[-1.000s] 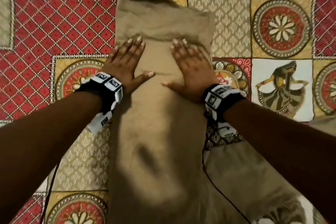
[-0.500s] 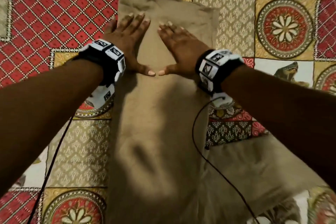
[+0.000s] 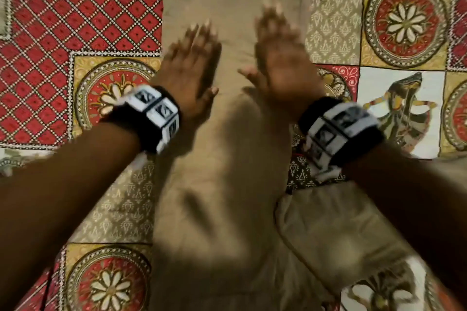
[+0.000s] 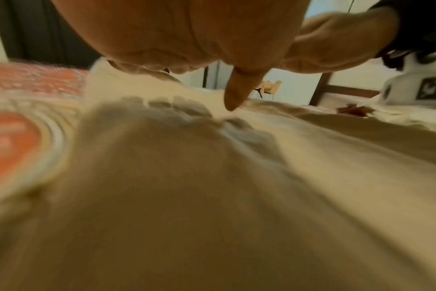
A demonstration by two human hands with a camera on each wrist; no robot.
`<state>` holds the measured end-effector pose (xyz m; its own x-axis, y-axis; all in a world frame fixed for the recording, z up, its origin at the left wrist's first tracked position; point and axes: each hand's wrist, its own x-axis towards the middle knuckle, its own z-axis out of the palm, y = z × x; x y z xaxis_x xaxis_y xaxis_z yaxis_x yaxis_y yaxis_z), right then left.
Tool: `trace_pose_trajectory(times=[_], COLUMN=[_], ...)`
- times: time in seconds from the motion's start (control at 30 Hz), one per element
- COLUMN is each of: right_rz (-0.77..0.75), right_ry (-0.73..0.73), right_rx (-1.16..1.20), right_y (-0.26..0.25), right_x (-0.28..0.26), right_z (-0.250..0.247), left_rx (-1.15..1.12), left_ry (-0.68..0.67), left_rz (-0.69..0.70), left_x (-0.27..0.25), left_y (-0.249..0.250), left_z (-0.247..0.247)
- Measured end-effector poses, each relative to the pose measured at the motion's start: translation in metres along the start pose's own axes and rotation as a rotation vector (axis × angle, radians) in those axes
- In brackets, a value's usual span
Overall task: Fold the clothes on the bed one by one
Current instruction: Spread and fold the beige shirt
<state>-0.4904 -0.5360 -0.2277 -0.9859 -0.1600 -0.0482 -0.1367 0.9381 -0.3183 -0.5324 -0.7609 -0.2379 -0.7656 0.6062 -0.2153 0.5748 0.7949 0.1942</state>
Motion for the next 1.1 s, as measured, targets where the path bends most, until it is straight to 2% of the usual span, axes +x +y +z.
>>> trace_pose_trajectory(times=[0.03, 0.13, 0.23, 0.4, 0.53, 0.67, 0.73, 0.8, 0.83, 0.87, 0.93, 1.0, 1.1], right_rz=[-0.033, -0.001, 0.030, 0.281, 0.412, 0.593, 0.554, 0.341, 0.229, 0.141, 0.060, 0.095, 0.346], right_ry=[0.018, -0.105, -0.074, -0.153, -0.176, -0.082, 0.001, 0.081, 0.090, 0.065, -0.030, -0.056, -0.084], right_rx=[0.076, 0.158, 0.039, 0.115, 0.062, 0.047, 0.044, 0.014, 0.007, 0.003, 0.020, 0.016, 0.028], right_y=[-0.023, -0.065, -0.047, -0.006, -0.006, -0.015, -0.026, -0.054, -0.070, -0.085, -0.101, -0.096, -0.073], right_x=[-0.018, -0.065, -0.070, -0.058, -0.058, -0.069, -0.089, -0.115, -0.128, -0.140, -0.155, -0.157, -0.166], right_z=[0.013, 0.056, 0.066, 0.040, 0.036, 0.032, 0.034, 0.045, 0.055, 0.067, 0.085, 0.087, 0.071], left_rx=[-0.069, -0.114, -0.075, -0.024, -0.034, -0.039, -0.046, -0.062, -0.090, -0.114, -0.083, -0.020, -0.043], left_ry=[-0.015, -0.086, -0.042, -0.006, -0.004, -0.030, 0.036, 0.108, 0.094, 0.056, 0.002, 0.005, -0.002], left_rz=[0.014, -0.021, -0.103, -0.159, -0.269, -0.385, -0.394, -0.281, -0.202, -0.129, -0.037, -0.048, -0.136], left_x=[-0.020, -0.065, -0.074, -0.070, -0.067, -0.074, -0.091, -0.111, -0.120, -0.128, -0.139, -0.144, -0.153], left_y=[0.014, 0.029, 0.010, -0.007, -0.011, -0.006, 0.004, 0.021, 0.031, 0.039, 0.047, 0.042, 0.028], left_z=[0.010, 0.037, 0.039, 0.037, 0.033, 0.031, 0.033, 0.039, 0.043, 0.049, 0.062, 0.071, 0.069])
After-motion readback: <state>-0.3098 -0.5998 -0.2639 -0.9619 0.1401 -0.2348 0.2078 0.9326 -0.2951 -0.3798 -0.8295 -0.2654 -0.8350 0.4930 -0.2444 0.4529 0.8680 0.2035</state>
